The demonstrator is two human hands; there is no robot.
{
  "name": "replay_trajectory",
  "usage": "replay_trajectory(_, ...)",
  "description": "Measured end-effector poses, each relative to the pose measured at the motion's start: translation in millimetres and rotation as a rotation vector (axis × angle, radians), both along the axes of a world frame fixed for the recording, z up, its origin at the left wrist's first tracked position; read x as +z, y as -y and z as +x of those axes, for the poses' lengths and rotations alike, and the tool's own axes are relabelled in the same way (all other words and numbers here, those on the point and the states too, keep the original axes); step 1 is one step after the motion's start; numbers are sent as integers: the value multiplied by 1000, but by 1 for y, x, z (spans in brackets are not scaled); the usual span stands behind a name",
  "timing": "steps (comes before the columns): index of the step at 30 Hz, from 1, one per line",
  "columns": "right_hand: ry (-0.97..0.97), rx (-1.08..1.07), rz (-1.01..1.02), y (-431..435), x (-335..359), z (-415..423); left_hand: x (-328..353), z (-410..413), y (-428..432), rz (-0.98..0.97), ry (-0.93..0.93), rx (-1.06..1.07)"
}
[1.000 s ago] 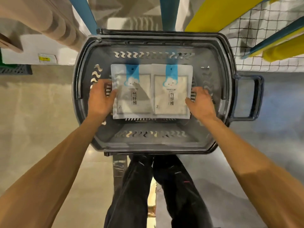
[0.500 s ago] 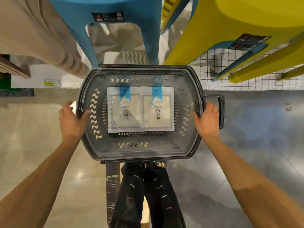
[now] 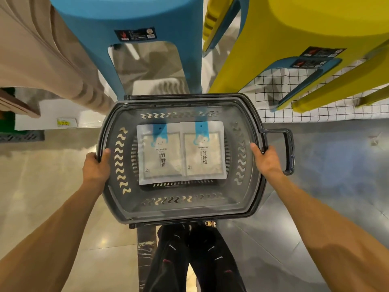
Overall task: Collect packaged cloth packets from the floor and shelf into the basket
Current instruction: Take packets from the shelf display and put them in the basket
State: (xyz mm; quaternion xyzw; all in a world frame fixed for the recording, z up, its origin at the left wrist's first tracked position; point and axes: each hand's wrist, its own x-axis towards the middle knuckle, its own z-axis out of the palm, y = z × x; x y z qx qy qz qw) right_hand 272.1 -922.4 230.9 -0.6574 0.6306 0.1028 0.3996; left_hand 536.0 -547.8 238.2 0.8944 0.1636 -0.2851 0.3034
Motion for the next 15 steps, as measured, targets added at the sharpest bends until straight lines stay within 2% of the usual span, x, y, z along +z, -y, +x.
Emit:
replay_trajectory(7, 3, -47, -7, -7, 53, -29, 56, -16, 2, -27, 1, -36)
replay_trajectory(11, -13, 13, 6, -9, 113, -58, 109, -20, 0, -39, 39, -104)
replay_trajectory(15, -12, -20, -22, -11, 197, -91, 189, -30, 15, -123, 31, -154)
